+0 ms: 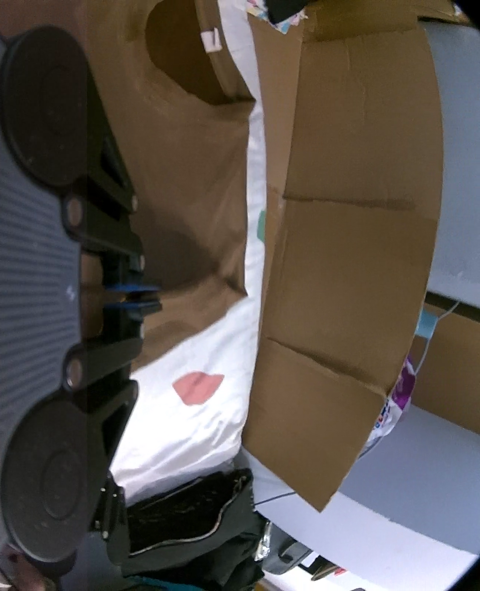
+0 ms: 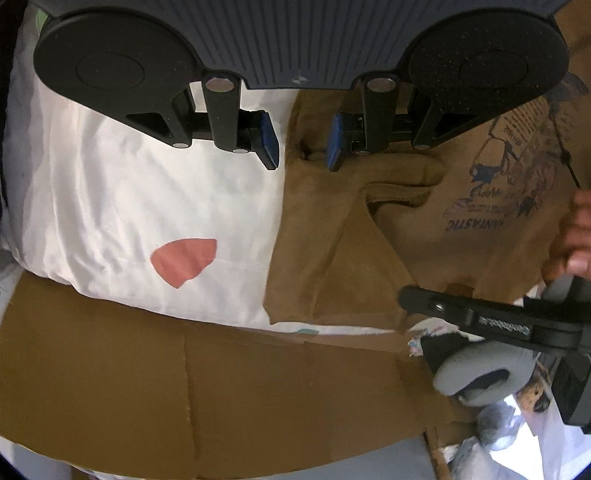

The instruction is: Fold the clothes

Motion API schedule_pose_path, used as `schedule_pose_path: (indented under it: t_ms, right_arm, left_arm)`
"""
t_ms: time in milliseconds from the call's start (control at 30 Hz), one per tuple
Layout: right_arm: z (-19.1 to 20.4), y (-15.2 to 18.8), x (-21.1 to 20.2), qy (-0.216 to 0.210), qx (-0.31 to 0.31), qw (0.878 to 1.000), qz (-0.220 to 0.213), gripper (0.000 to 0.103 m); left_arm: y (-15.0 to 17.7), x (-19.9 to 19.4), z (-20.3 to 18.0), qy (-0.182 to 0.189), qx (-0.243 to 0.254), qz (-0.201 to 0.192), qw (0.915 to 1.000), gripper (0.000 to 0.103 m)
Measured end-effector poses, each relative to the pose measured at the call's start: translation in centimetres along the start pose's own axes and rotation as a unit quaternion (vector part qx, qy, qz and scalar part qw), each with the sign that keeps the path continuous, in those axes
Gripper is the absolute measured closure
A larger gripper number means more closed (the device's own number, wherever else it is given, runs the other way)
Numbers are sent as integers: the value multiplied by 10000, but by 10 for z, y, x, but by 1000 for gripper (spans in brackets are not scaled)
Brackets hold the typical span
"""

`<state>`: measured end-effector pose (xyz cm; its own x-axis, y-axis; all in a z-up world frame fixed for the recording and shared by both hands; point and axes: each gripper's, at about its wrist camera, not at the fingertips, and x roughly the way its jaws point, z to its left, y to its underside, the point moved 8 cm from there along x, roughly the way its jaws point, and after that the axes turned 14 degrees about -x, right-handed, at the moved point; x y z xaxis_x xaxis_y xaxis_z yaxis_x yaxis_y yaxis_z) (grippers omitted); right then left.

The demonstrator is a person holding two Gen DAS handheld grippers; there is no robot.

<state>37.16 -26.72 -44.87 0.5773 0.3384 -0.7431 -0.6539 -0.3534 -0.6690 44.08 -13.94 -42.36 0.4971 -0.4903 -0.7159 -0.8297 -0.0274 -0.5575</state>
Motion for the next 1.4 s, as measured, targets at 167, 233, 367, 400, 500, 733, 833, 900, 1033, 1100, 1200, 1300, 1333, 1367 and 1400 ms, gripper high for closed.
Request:
schedule_pose_path:
  t_ms: [167, 233, 367, 400, 500, 733, 833, 900, 1033, 1100, 1200, 1300, 1333, 1367, 1400]
  right_arm:
    - [2, 7, 13, 117, -158, 9996, 207, 67]
    - [2, 10, 17, 163, -194, 9992, 299, 67]
    - [4, 13, 22, 162, -348, 9985, 381, 67]
    - [5, 13, 23, 164, -391, 9983, 388, 67]
    - [4, 12, 24, 163, -413, 9983, 387, 67]
    - [5, 12, 24, 162, -400, 9984, 372, 68]
    - [4, 11, 27, 160, -386, 9984, 380, 68]
    - [5, 10, 28, 162, -406, 9983, 376, 67]
    - [5, 9, 30, 203, -456, 9981, 359, 68]
    - [6, 9, 31, 234, -483, 9979, 350, 69]
    - [5, 9, 31, 311, -529, 9974, 369, 79]
    - [4, 10, 30, 350, -528, 9972, 396, 81]
    - [4, 10, 30, 360, -530, 9971, 402, 81]
    - [4, 10, 30, 371, -534, 9971, 408, 81]
    - [4, 11, 30, 384, -538, 9970, 413, 81]
  left_arm:
    - [-1, 4, 31, 332, -478, -43, 9983, 95]
    - [2, 8, 42, 447, -635, -55, 9970, 87]
    - [12, 20, 55, 699, -963, -54, 9929, 55]
    - [15, 23, 58, 749, -1060, -45, 9915, 55]
    - [22, 32, 62, 763, -1297, 27, 9886, 55]
    - [33, 38, 69, 646, -1542, 125, 9858, 82]
    - [33, 41, 73, 714, -1794, 171, 9810, 83]
    - [33, 44, 73, 742, -1938, 210, 9780, 83]
    - [30, 48, 78, 776, -2400, 266, 9673, 99]
    - [26, 44, 79, 693, -2380, 226, 9685, 100]
    - [12, 33, 75, 695, -2278, 71, 9712, 101]
    - [-4, 22, 75, 581, -2084, -79, 9763, 101]
    - [-10, 17, 75, 573, -2034, -134, 9773, 101]
    - [-14, 14, 75, 580, -2008, -178, 9778, 101]
    - [-19, 11, 75, 593, -1995, -214, 9779, 101]
